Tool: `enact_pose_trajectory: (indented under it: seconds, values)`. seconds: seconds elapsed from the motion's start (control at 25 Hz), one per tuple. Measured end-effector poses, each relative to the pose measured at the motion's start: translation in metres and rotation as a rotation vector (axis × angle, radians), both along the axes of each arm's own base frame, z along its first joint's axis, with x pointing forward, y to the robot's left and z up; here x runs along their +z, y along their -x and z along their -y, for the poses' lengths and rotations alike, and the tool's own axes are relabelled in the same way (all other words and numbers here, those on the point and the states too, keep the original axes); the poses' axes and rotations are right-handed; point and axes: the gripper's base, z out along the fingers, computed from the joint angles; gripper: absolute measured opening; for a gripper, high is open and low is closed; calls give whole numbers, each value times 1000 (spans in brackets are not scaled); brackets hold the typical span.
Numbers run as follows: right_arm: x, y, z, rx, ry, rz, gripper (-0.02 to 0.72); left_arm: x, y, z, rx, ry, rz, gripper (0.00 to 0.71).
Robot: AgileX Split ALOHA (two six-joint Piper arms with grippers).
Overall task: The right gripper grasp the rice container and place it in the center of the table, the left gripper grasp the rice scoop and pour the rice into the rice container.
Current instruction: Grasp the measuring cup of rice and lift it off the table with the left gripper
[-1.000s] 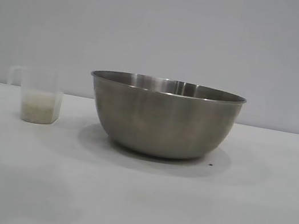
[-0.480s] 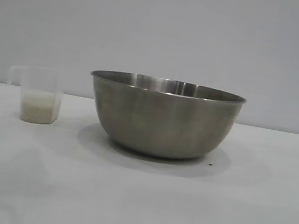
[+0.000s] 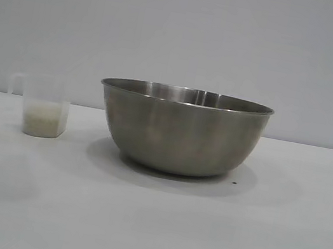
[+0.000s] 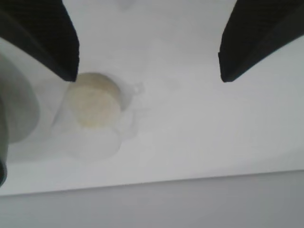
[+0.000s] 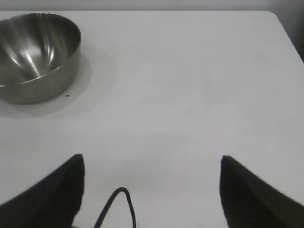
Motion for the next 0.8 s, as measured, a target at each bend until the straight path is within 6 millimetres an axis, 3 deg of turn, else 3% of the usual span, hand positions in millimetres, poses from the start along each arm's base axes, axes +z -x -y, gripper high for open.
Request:
enact_pose_trajectory:
  seconds: [0.48,0.8]
  values:
    - [0,0,0,0,0,0,529,10,-27,4,32,-24,92,534]
    - [0,0,0,0,0,0,529,-5,-44,9,36,-47,70,534]
